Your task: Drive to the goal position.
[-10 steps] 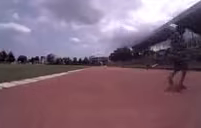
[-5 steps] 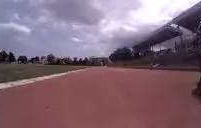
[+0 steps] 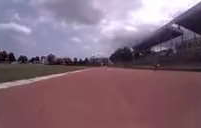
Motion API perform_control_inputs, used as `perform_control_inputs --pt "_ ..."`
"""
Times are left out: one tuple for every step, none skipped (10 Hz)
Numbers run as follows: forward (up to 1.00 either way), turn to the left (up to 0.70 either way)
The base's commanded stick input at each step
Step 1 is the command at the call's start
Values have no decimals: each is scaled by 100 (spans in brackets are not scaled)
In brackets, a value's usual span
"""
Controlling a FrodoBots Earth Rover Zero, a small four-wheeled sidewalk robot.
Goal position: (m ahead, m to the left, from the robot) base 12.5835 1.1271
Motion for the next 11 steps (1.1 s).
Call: perform_control_inputs --pt "45 0" --pt "45 0" --pt "45 0" --pt "45 0" --pt "45 0" --pt "45 0" --pt "45 0" --pt "45 0" --pt "45 0" --pt "45 0" --pt "45 0"
